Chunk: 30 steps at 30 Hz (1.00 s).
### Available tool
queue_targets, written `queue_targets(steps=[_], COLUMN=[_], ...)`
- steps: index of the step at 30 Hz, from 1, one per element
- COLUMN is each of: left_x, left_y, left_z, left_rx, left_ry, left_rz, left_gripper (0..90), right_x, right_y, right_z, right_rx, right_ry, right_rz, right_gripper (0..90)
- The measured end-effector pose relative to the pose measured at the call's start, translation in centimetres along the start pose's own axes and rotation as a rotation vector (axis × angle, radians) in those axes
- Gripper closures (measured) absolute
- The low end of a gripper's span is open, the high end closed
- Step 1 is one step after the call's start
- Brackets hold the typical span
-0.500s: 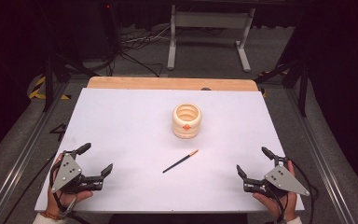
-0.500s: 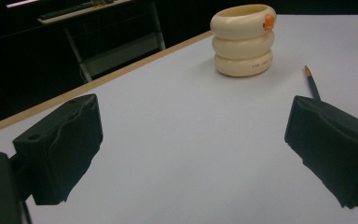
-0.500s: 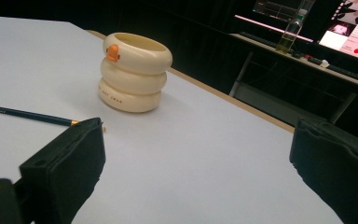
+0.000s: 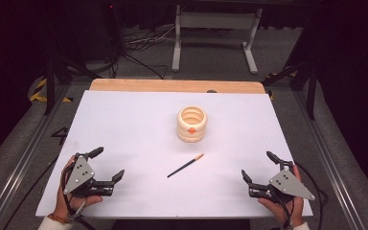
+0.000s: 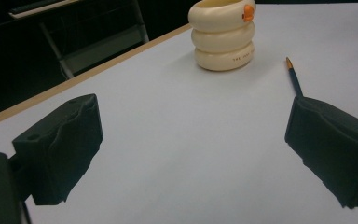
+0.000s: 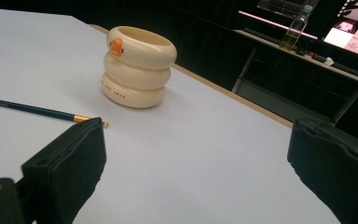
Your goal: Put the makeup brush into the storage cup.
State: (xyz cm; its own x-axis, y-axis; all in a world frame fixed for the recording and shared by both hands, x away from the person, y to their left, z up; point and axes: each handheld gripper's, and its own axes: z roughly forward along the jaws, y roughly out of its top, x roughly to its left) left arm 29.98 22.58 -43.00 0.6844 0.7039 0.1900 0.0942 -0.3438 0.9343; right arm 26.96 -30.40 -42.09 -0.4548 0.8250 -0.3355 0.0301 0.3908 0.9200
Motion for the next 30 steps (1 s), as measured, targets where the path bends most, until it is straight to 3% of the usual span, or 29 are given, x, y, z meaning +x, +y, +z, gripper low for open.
queue_targets(steps=[6, 10, 11, 16, 25, 30], left_x=[-0.3, -0.5, -0.7, -1.1, -2.0, -3.1], left_y=[0.9, 1.6, 2.0, 3.1, 5.3, 6.8], left_z=[1.9, 3.5, 4.3, 6.3, 10.3, 12.4], left_rx=[0.026, 0.079, 0.111, 0.167, 0.281, 0.358], left_ry=[-0.030, -0.054, -0.065, -0.086, -0.213, -0.270], left_rz=[0.001, 0.010, 0.024, 0.015, 0.009, 0.038], left_gripper=[6.4, 8.6, 8.6, 8.6, 7.6, 9.5], right_x=[0.1, 0.0, -0.1, -0.5, -0.6, -0.6], right_y=[-0.2, -0.4, -0.5, -0.8, -1.0, -1.1], right_z=[0.2, 0.3, 0.3, 0.4, 0.5, 0.7], right_rx=[0.016, 0.028, 0.031, 0.046, 0.062, 0.071], right_ry=[-0.005, -0.012, -0.016, -0.026, -0.017, -0.010], right_rz=[-0.015, -0.030, -0.028, -0.021, -0.029, -0.028], right_gripper=[5.4, 5.7, 5.8, 5.9, 6.3, 6.3])
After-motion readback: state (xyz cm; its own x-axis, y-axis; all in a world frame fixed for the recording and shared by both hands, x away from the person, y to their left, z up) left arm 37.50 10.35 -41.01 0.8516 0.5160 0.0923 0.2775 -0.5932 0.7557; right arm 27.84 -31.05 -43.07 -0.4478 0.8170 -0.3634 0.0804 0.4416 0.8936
